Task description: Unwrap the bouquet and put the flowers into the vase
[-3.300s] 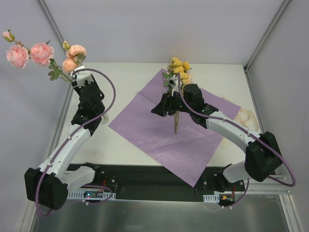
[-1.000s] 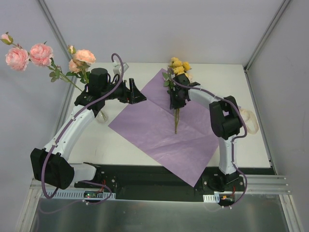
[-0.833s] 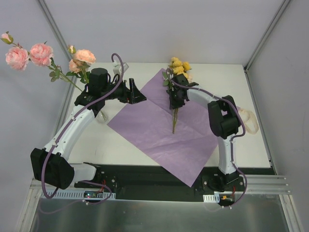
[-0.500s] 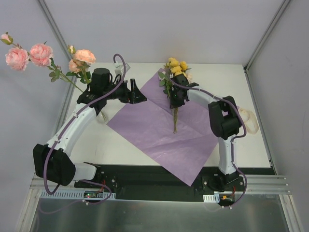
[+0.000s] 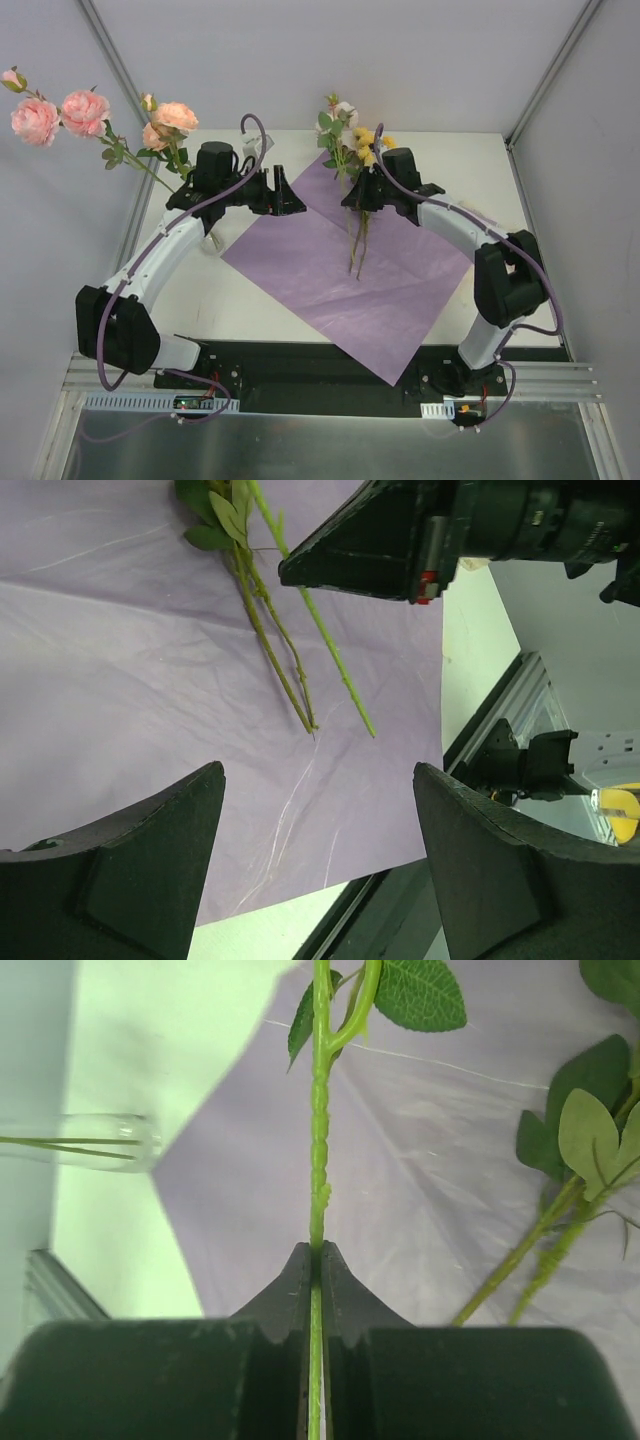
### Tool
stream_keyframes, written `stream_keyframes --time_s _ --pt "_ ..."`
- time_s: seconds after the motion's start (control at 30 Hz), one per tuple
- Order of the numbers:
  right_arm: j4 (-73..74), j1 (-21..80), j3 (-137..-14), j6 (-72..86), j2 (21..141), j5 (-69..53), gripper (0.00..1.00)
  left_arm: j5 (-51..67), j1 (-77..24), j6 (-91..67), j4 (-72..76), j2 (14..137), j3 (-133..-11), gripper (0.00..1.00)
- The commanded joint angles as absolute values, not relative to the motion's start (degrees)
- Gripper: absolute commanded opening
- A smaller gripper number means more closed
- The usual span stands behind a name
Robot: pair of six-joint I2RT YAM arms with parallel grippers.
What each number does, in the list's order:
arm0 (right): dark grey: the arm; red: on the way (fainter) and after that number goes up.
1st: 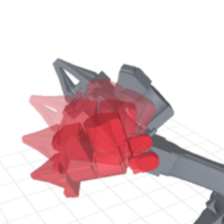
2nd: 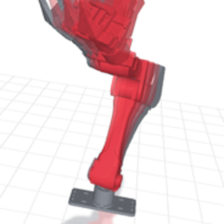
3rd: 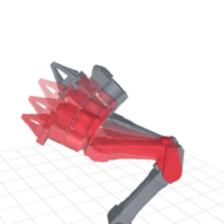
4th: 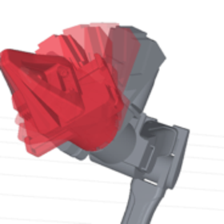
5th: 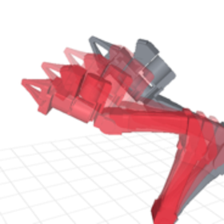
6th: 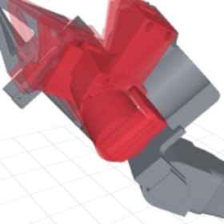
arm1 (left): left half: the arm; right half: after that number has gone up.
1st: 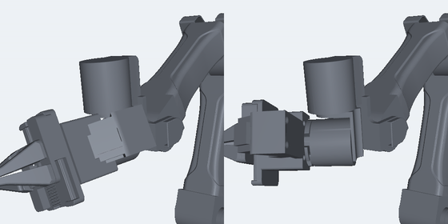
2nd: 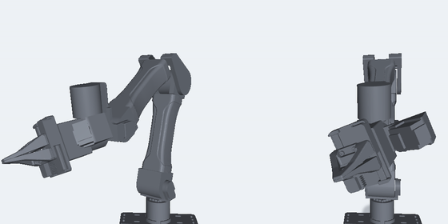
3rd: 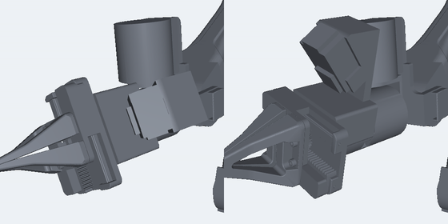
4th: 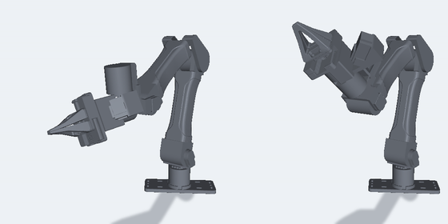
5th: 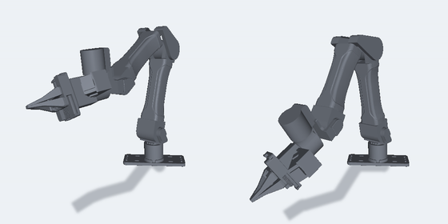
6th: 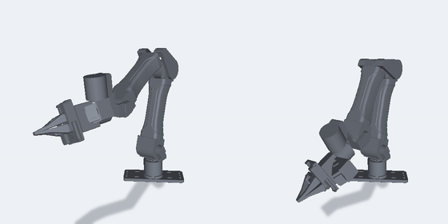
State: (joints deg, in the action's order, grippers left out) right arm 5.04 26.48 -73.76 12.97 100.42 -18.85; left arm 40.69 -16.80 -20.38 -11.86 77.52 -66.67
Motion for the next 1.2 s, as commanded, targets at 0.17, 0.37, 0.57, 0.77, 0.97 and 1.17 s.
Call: stream_keyframes --time_s 0.17,0.37,0.57,0.77,0.97,1.17 --pt "-13.87 26.02 -64.44 19.6 90.71 -27.95 0.01 44.21 -18.71 -21.27 -10.55 80.68 -66.97 0.75" --pt "-21.17 26.72 -56.35 16.0 85.26 -31.11 0.01 45.17 -21.0 -20.74 -8.88 80.6 -66.8 0.69" --pt "-22.59 29.79 -51.59 8.89 77.1 -29.27 0.01 44.04 -22.06 -31.08 -0.18 79.37 -63.9 0.63" --pt "-22.24 34.36 -49.31 4.14 70.5 -26.64 0.01 39.48 -23.82 -39.89 9.73 78.14 -63.55 0.68" --pt "-21.71 35.6 -48.61 3.34 67.24 -26.72 0.01 34.72 -24.7 -45.26 19.33 73.39 -59.94 0.56" --pt "-21.62 36.04 -47.55 2.72 65.74 -27.15 0.01 29.97 -25.49 -44.65 21.8 69.79 -58.88 0.54"
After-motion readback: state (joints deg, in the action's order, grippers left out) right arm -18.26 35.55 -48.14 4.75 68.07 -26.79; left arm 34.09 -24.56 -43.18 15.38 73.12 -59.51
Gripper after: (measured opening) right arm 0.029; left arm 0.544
